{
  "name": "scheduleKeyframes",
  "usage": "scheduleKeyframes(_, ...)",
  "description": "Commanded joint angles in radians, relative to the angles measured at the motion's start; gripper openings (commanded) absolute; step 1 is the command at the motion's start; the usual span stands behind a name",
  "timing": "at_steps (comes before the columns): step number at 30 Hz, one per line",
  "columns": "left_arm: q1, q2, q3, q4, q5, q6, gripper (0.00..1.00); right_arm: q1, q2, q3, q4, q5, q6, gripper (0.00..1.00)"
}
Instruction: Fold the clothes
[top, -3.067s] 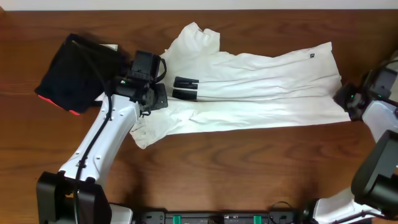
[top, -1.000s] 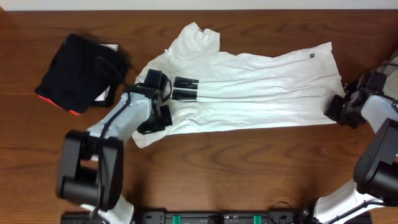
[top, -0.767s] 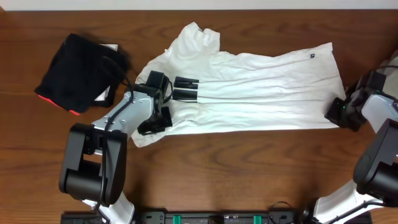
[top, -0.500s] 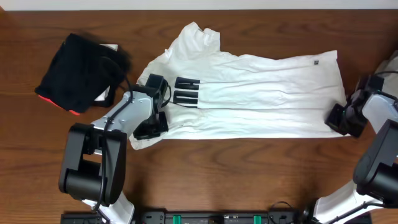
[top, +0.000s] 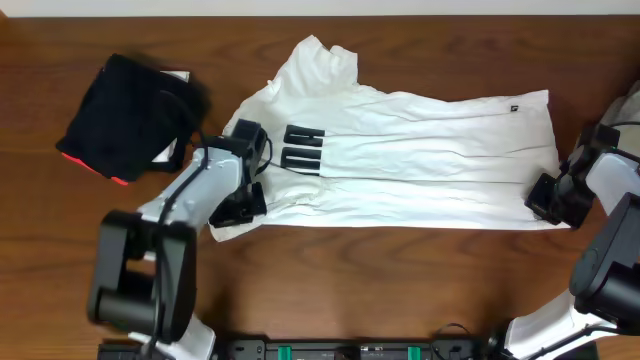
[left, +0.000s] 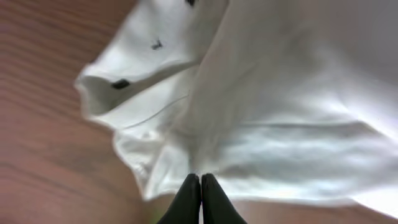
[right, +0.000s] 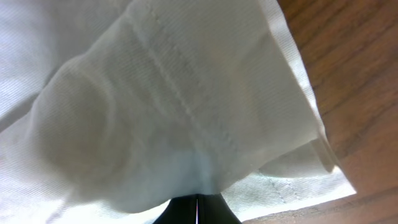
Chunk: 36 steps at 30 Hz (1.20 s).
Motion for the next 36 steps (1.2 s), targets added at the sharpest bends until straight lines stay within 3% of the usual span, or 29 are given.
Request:
scheduleKeyframes(1,-0.01,-0.127,0.048,-0.004,-0.026,0.002,0.06,-0.017,0.065,-0.061,-0.005,0.066,0.011,0.04)
scheduleKeyframes(8,-0.095,-0.24,0.048,0.044,-0.026,0.088,0.06,-0.016,0.065,-0.061,-0.006,0.065,0.011,0.09)
scheduleKeyframes(12,-0.163,-0.232,0.048,0.077,-0.026,0.135,0.06,-0.016,0.065,-0.061,-0.007,0.065,0.011,0.32)
scheduleKeyframes(14,-0.194,-0.232,0.048,0.099,-0.026,0.156,0.06,-0.016,0.065,-0.061,-0.007,0.064,0.011,0.48)
scheduleKeyframes(19,-0.256,-0.232,0.048,0.138,-0.026,0.19,0.07,-0.016,0.065,-0.061,-0.011,0.054,0.011,0.64)
scheduleKeyframes(20,-0.264,-0.232,0.048,0.136,-0.021,0.19,0.16,-0.016,0.065,-0.061,-0.011,0.055,0.011,0.64)
scheduleKeyframes(25,-0.281,-0.232,0.048,0.163,0.032,0.19,0.17,-0.016,0.065,-0.061,-0.025,0.054,0.011,0.7)
scheduleKeyframes(26,-0.281,-0.232,0.048,0.166,0.032,0.19,0.28,-0.016,0.065,-0.061,-0.028,0.054,0.011,0.75)
scheduleKeyframes(28,-0.281,-0.231,0.048,0.17,0.03,0.191,0.34,-0.016,0.065,-0.061,-0.031,0.054,0.011,0.98)
scheduleKeyframes(36,-0.281,-0.209,0.041,0.19,0.03,0.256,0.34,-0.015,0.065,-0.061,-0.03,0.054,0.011,0.99)
